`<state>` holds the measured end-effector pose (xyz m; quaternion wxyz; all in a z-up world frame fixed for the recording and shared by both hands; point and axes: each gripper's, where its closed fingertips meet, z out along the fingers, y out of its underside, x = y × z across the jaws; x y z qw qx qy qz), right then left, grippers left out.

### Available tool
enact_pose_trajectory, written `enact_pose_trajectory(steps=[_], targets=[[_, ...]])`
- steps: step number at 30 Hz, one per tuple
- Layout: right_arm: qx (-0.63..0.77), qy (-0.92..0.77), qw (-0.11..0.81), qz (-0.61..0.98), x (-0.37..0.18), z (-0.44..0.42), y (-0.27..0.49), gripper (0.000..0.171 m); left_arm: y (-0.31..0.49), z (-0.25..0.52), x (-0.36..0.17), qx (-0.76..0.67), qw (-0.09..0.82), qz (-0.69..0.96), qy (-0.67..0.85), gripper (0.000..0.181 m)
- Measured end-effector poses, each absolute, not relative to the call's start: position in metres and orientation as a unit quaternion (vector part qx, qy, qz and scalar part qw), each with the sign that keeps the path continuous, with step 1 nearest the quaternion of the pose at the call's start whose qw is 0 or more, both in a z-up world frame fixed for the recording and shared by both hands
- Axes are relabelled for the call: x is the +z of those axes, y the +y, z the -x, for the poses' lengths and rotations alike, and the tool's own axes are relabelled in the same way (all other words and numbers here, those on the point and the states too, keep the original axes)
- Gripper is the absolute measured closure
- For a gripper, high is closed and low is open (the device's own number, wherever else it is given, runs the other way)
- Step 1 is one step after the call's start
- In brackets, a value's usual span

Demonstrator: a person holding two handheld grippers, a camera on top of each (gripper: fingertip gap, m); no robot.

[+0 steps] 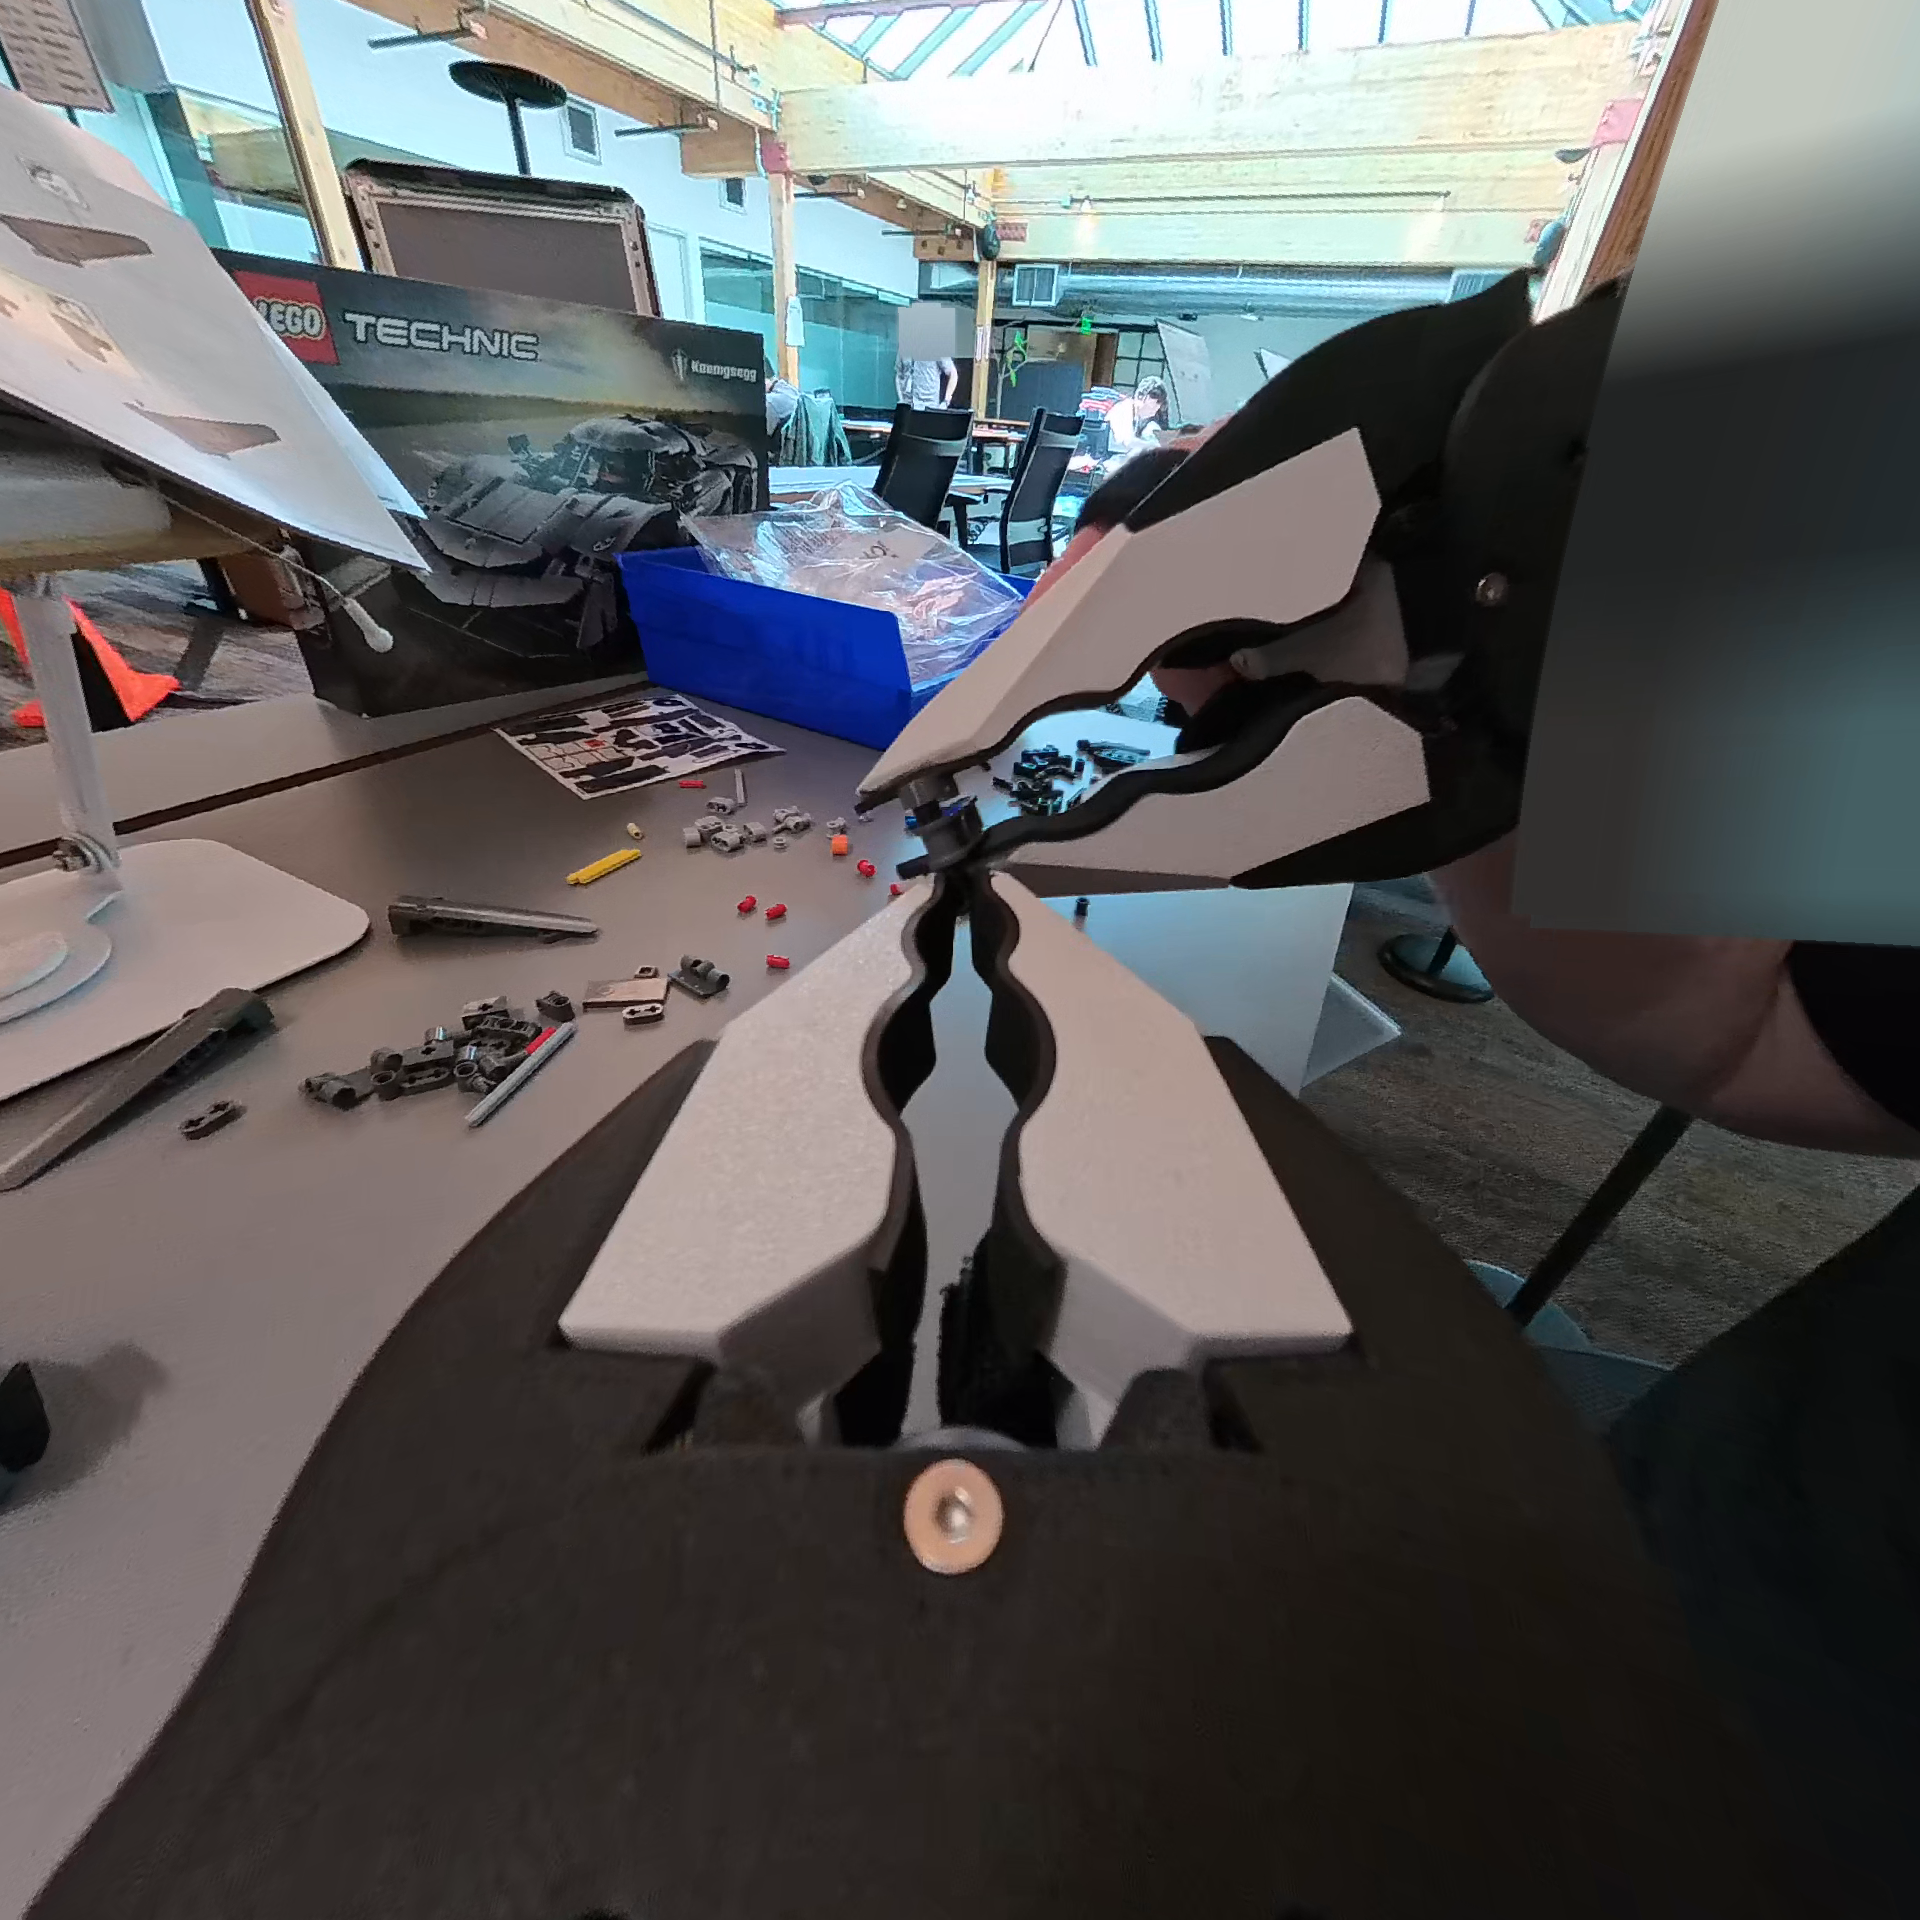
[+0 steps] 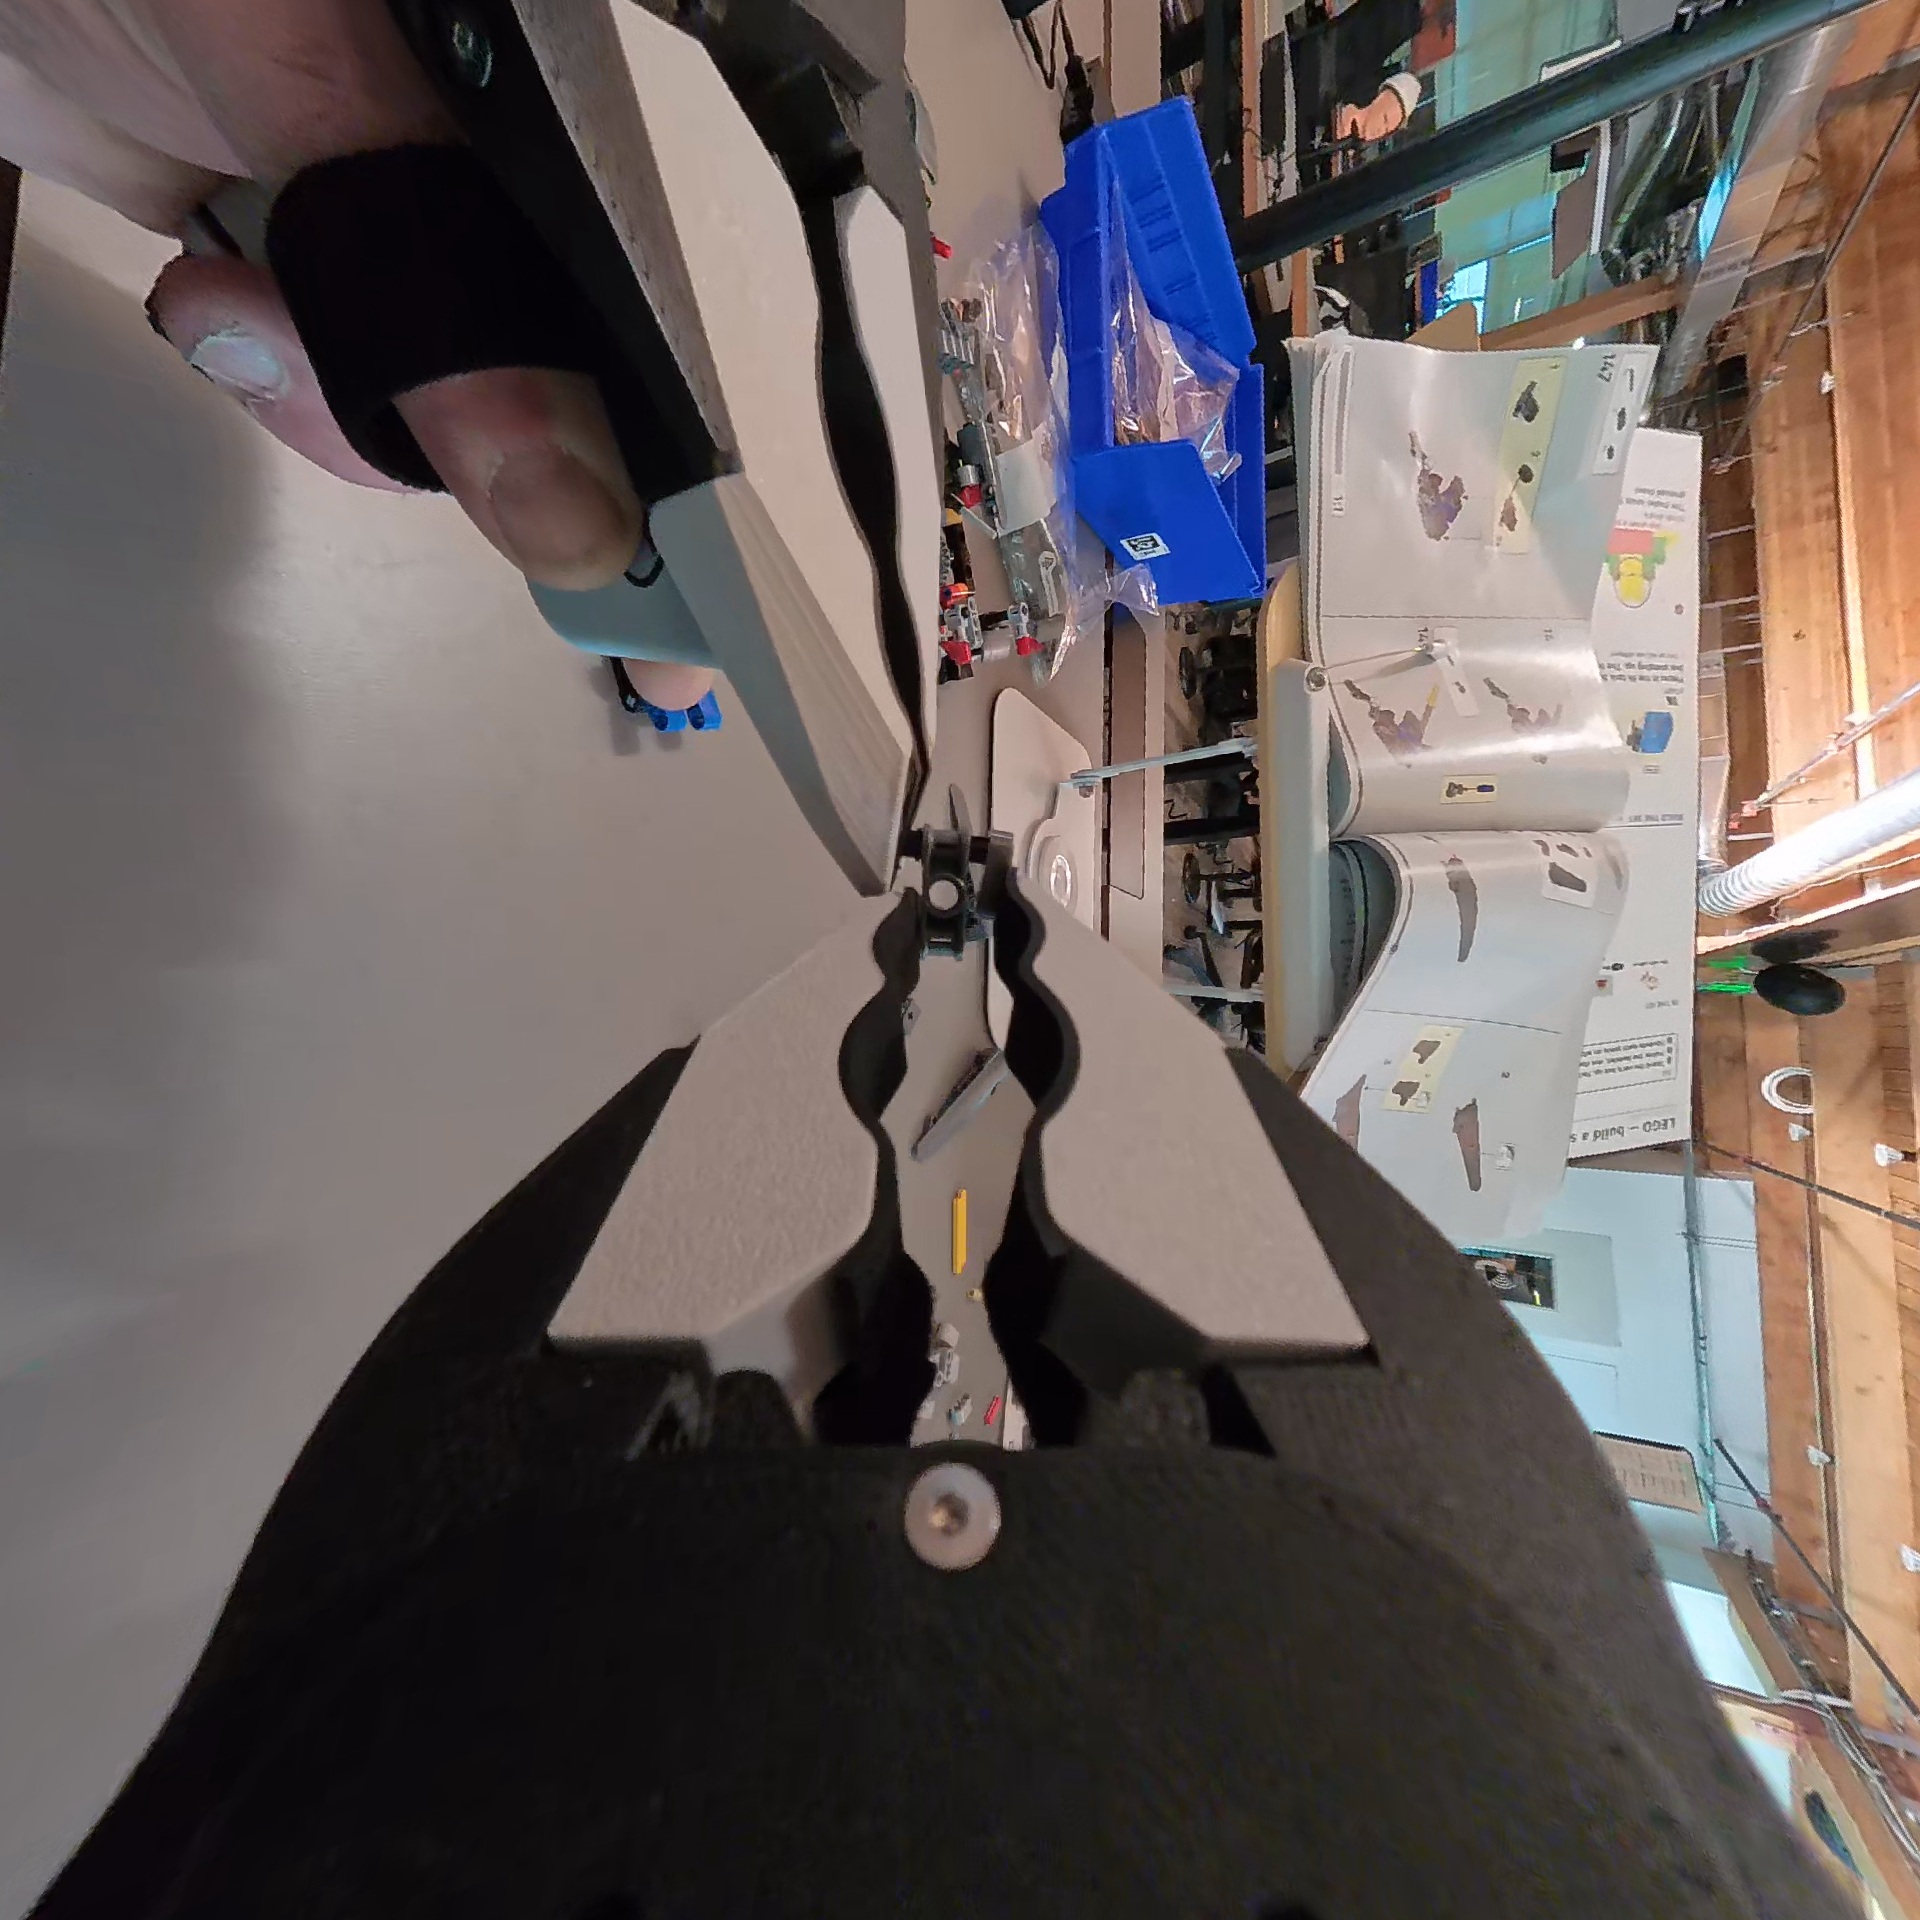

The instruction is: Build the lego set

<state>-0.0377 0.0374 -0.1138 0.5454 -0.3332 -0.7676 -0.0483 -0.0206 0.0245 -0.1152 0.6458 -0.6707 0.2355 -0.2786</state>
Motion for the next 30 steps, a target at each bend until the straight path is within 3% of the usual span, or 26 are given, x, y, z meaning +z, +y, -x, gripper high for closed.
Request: enact_pose_trajectory(steps=[14,18,26,30], targets=[[-0.082,-0.78,0.535,0.316,-0.119,0.038,0.039,0.163,0.027,0.02,-0.122,-0.266,0.64,0.682,0.236,0.181],[0.01,-0.779,0.521,0.349,-0.12,0.038,0.041,0.161,0.028,0.019,-0.121,-0.276,0.633,0.677,0.253,0.18],[0.15,-0.778,0.478,0.378,-0.131,0.037,0.042,0.161,0.026,0.036,-0.115,-0.136,0.676,0.655,0.309,0.154],[0.169,-0.786,0.466,0.37,-0.132,0.039,0.037,0.161,0.027,0.033,-0.112,-0.076,0.679,0.635,0.36,0.153]])
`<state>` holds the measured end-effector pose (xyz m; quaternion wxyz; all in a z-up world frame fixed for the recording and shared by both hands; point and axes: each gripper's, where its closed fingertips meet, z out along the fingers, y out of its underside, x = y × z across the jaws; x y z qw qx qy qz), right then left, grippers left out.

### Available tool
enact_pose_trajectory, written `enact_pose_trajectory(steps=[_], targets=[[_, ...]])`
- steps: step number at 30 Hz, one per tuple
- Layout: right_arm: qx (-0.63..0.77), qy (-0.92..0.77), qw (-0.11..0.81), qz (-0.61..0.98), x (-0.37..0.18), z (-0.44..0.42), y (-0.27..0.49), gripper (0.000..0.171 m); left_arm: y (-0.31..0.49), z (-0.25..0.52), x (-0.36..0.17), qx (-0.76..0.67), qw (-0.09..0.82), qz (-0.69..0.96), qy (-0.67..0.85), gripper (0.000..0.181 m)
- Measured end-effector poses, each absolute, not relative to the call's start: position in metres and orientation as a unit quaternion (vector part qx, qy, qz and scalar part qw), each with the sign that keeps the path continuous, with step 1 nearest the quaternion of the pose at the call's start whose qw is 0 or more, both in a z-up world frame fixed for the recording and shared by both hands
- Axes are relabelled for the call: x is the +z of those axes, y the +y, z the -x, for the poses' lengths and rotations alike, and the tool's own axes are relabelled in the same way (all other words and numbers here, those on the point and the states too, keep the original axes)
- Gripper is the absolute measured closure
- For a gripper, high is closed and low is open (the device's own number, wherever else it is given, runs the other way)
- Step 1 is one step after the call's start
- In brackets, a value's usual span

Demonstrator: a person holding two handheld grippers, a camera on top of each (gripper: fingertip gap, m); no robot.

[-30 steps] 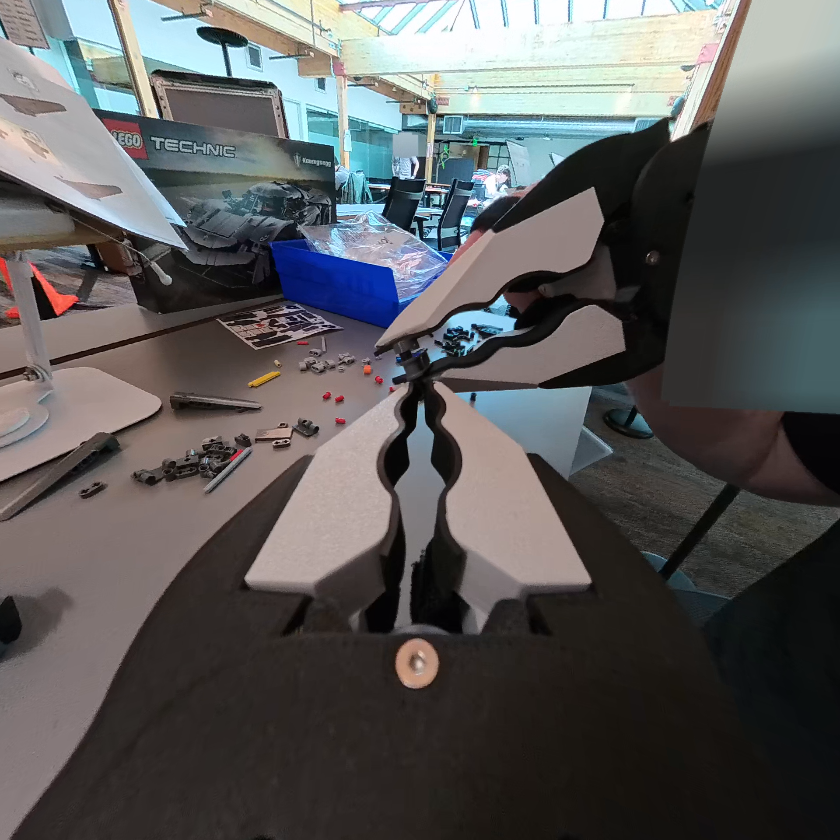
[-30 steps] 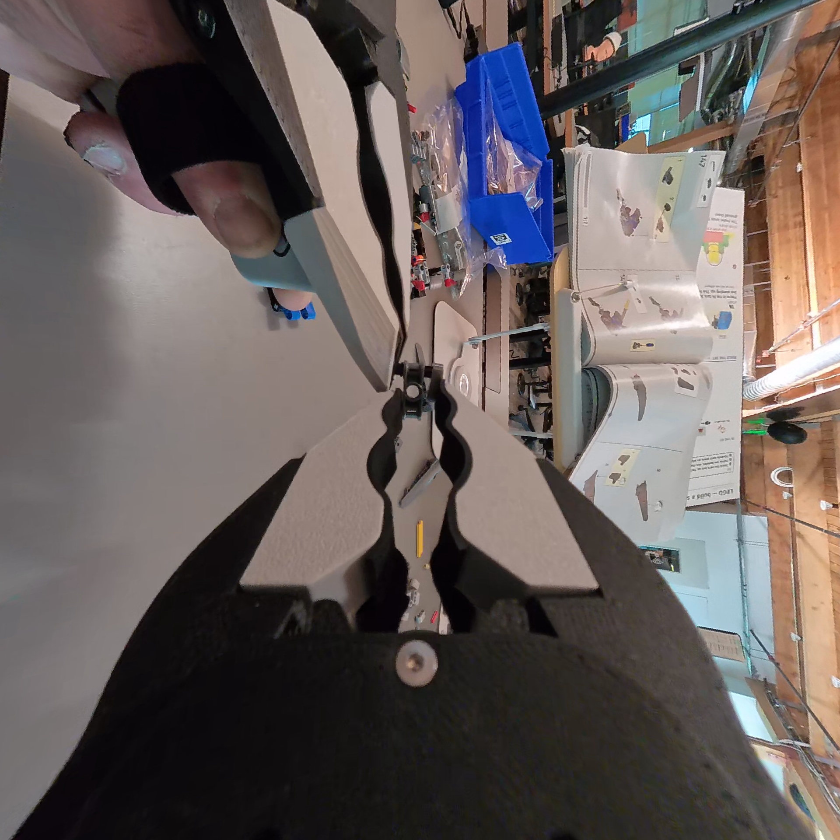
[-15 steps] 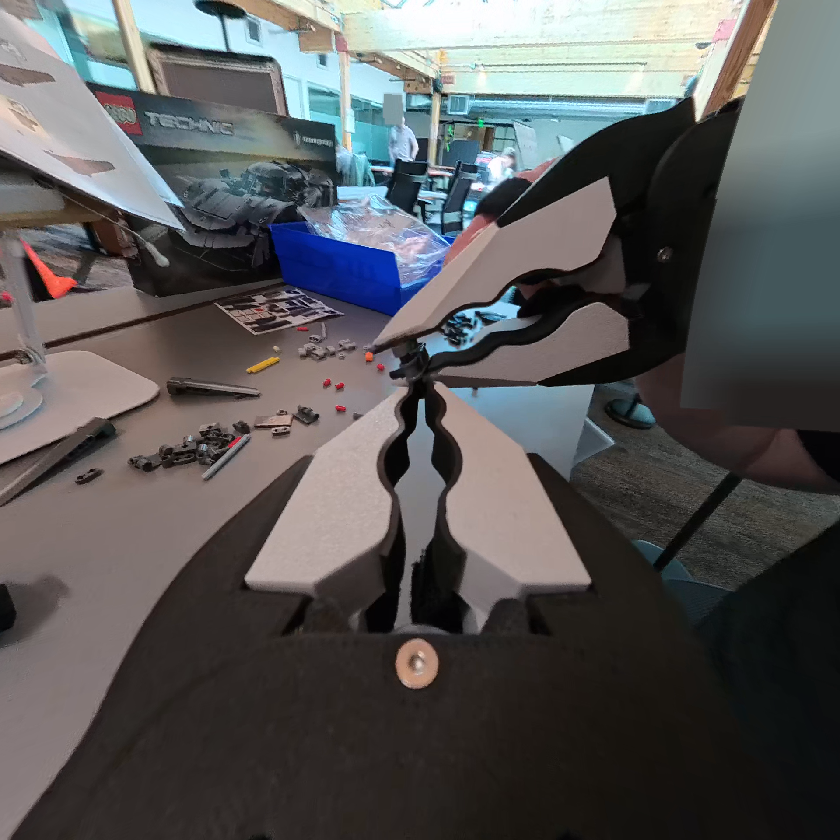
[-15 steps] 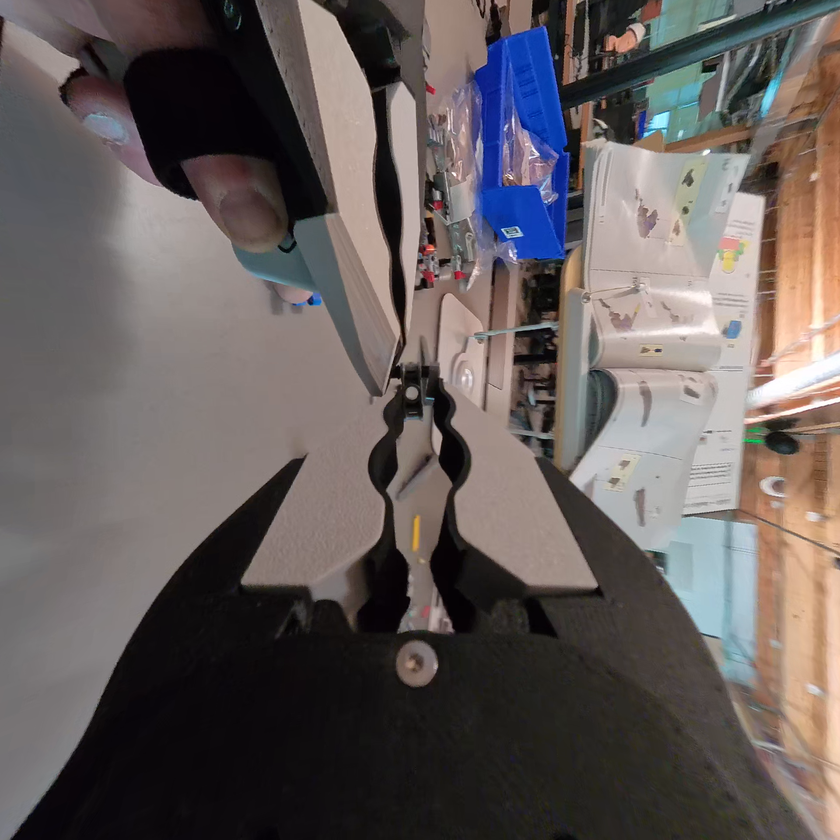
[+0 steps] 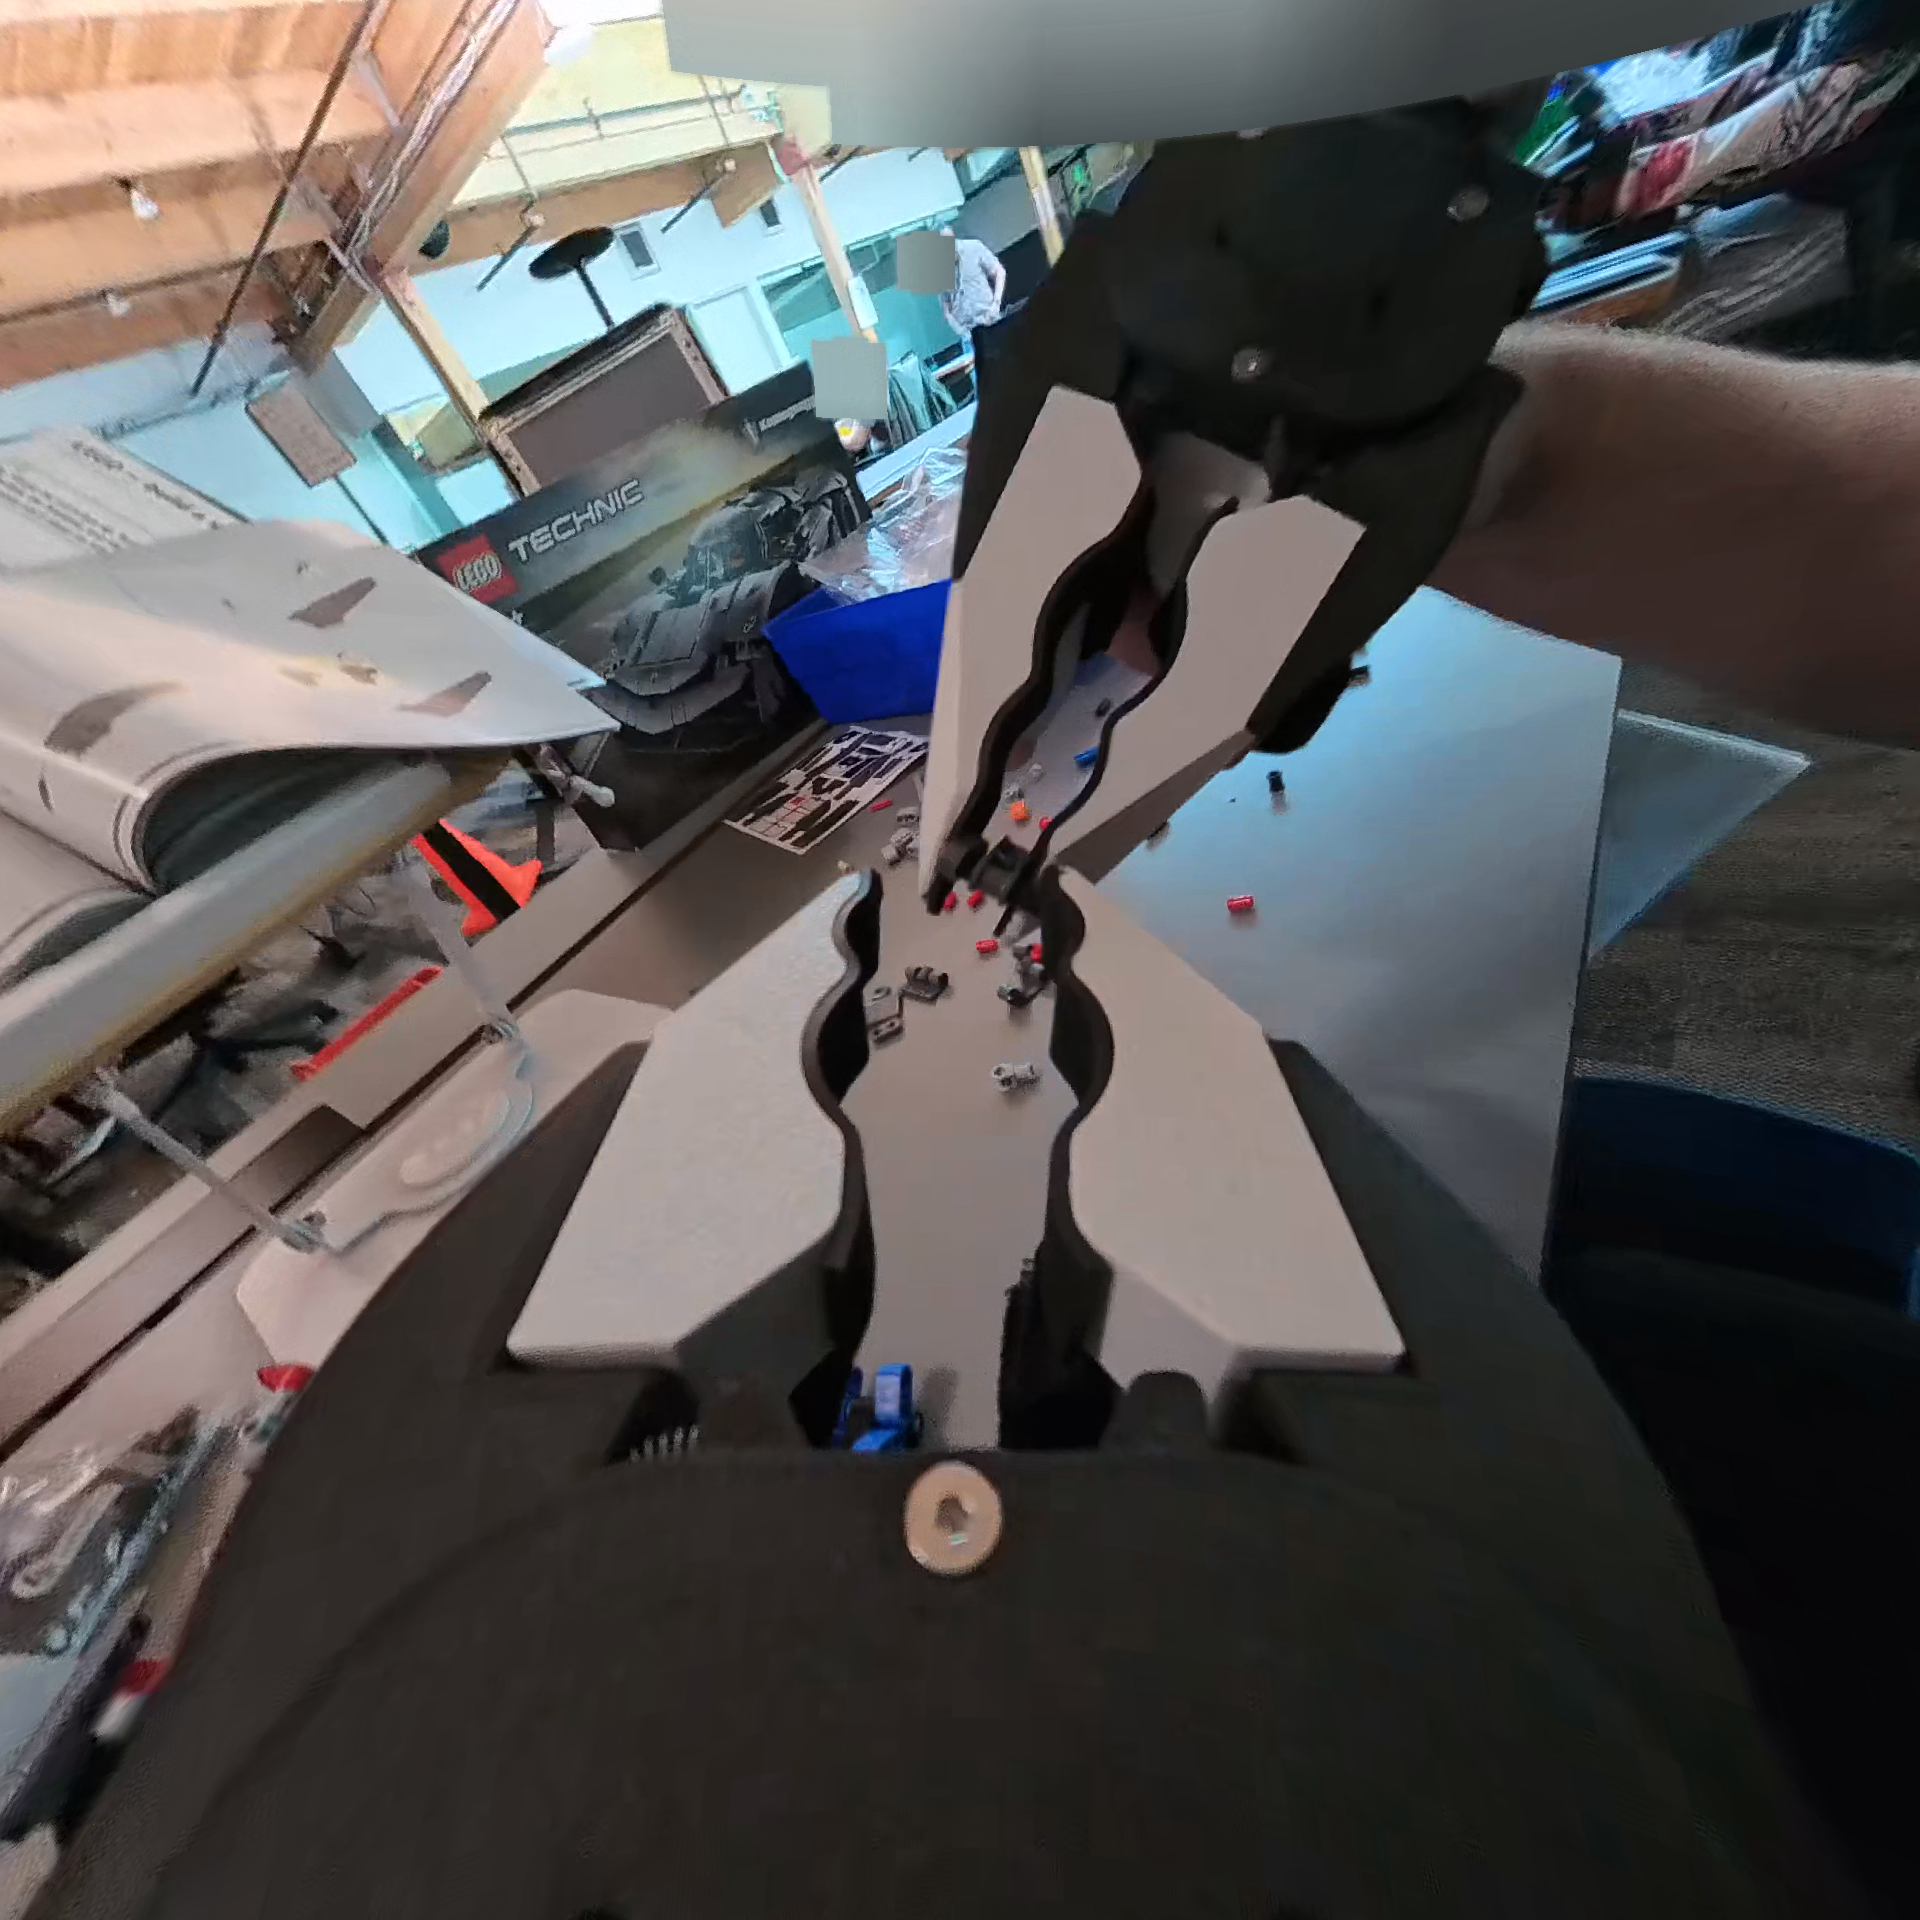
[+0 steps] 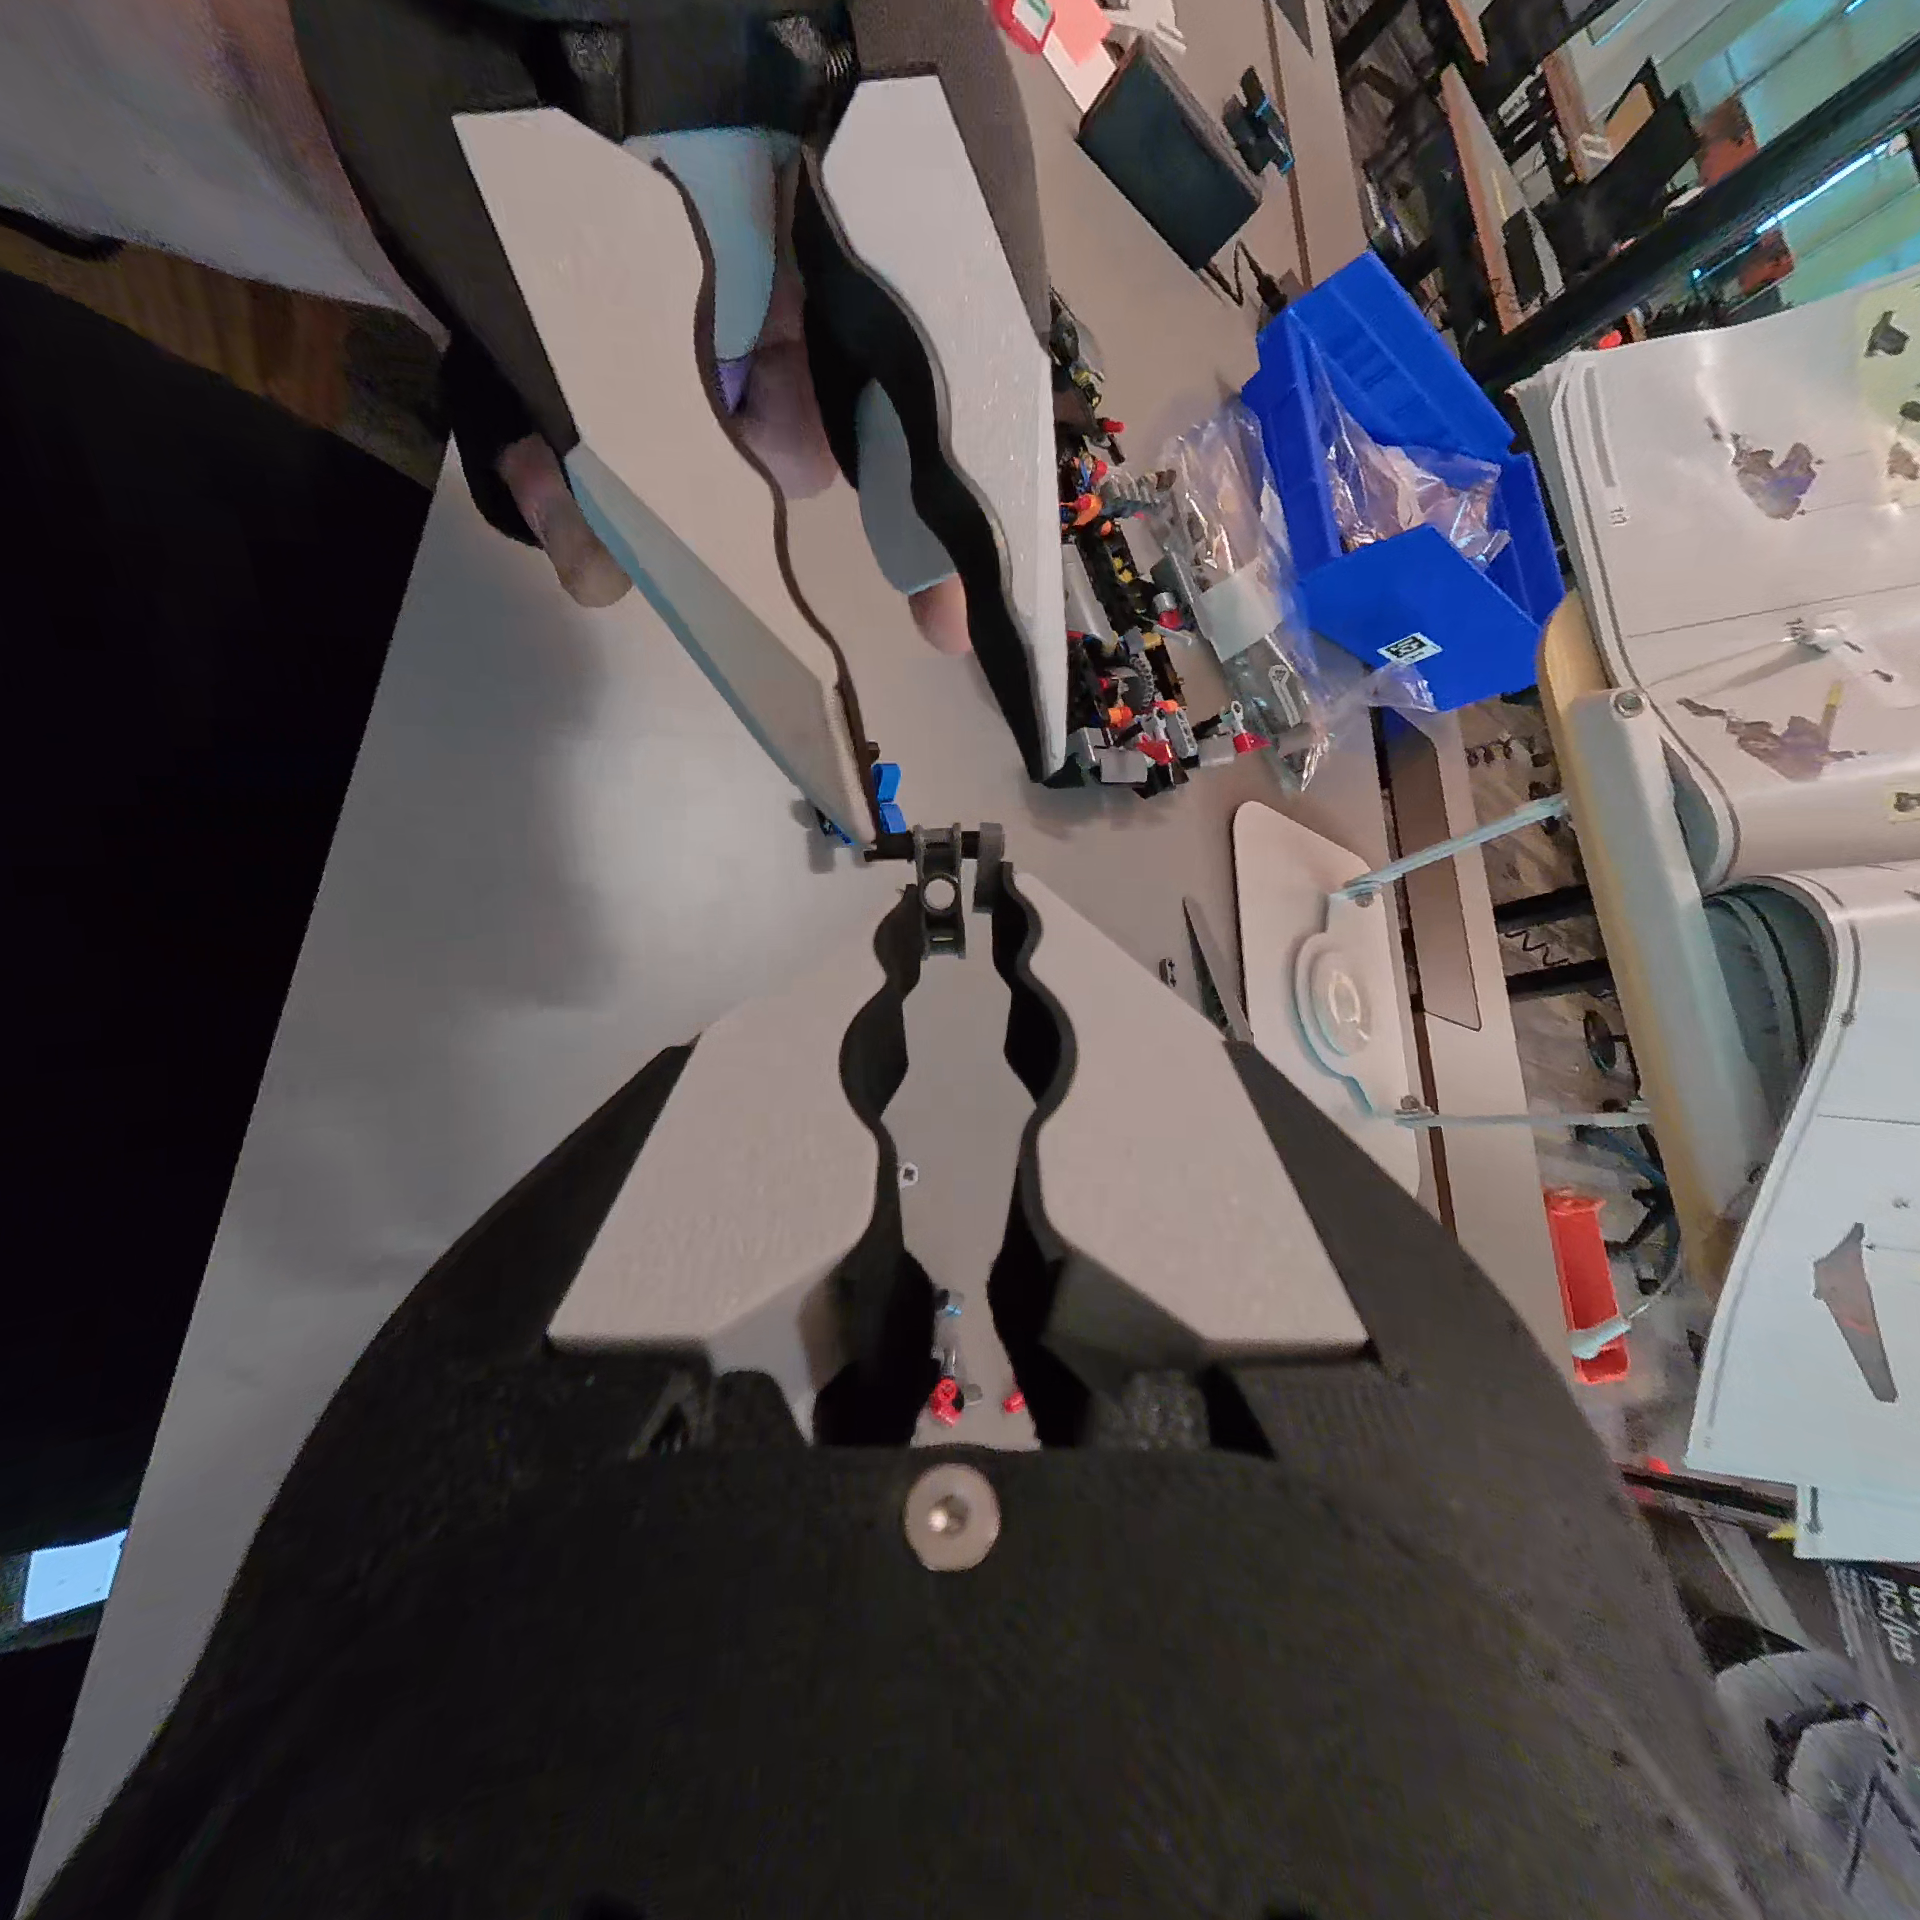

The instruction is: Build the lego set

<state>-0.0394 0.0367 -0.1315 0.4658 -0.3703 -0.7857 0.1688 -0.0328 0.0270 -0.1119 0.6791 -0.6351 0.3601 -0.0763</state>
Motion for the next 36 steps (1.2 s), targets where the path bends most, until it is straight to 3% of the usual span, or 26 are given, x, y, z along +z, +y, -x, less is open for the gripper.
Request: enact_pose_trajectory(steps=[5,36], targets=[[0.188,-0.786,0.457,0.372,-0.132,0.041,0.035,0.161,0.026,0.026,-0.116,-0.066,0.67,0.626,0.393,0.16],[0.254,-0.808,0.412,0.336,-0.129,0.039,0.023,0.162,0.016,0.023,-0.115,-0.012,0.652,0.581,0.487,0.161]])
